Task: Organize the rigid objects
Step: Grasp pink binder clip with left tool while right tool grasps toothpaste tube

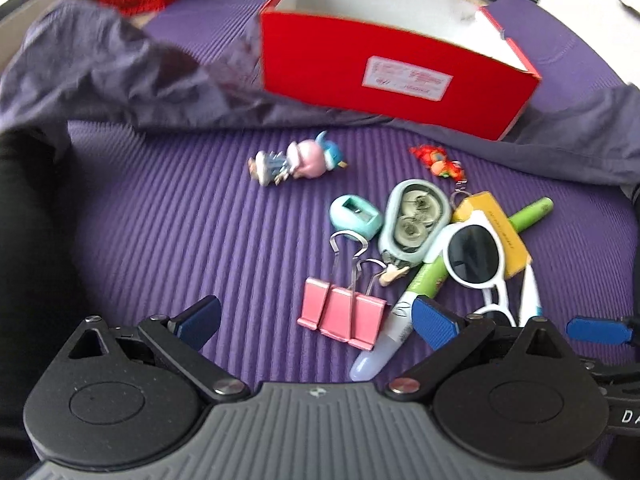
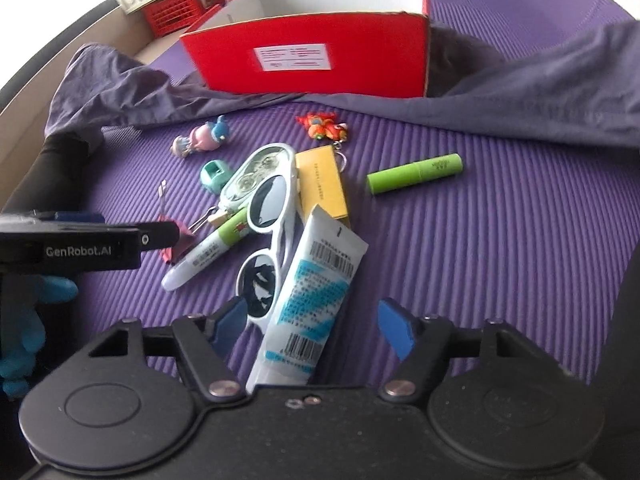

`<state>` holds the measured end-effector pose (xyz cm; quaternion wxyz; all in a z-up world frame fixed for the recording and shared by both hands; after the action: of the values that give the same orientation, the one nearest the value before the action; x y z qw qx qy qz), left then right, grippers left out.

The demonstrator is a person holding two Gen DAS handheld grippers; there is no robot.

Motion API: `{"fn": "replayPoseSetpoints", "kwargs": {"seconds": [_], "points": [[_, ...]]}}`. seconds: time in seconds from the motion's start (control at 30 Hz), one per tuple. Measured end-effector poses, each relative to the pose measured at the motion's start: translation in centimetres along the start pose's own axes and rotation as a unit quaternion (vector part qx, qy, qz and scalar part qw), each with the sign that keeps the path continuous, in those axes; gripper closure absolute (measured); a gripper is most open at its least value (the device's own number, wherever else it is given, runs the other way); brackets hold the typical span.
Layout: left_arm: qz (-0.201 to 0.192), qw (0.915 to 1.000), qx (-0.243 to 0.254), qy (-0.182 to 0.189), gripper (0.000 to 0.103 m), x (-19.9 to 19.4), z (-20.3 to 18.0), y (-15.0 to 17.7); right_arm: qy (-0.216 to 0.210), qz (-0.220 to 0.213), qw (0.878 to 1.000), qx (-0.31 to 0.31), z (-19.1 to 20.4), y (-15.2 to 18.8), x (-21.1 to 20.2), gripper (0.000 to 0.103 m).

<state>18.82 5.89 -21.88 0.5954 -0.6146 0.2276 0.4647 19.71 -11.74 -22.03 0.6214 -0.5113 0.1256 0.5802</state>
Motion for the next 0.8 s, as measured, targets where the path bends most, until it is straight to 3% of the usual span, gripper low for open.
{"fn": "replayPoseSetpoints", "kwargs": {"seconds": [0.2, 0.4, 0.57, 0.8], "points": [[0.025, 0.9992, -0.026, 0.019, 0.002, 1.1, 0.6, 0.1, -0.019, 0.009, 1.0, 0.018, -0.4, 0.2, 1.1, 0.04], [0.014, 0.9996, 0.01, 0.022, 0.003, 1.3, -0.7, -0.2, -0.025, 0.022, 0.999, 0.037, -1.0, 0.8, 1.6, 0.047], [0.006, 0.9989, 0.039, 0.026, 0.014, 1.3, -1.6, -0.1, -0.029, 0.025, 0.999, 0.03, -0.8, 1.1, 1.5, 0.049], [0.011, 0.998, 0.027, 0.056, 0.034, 0.9, -1.5, -0.1, -0.034, 0.026, 0.999, 0.033, -0.8, 1.1, 1.5, 0.053]]}}
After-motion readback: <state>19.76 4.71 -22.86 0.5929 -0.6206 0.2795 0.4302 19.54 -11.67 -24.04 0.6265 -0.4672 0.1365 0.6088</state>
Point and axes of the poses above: each gripper's, at about its wrist camera, not at the fingertips, and x roughly the way its jaws point, z to its left, y to its underside, the point moved 7 cm from there along x, roughly the way its jaws point, and after that the axes turned 15 degrees about -y, right-handed, at the moved point
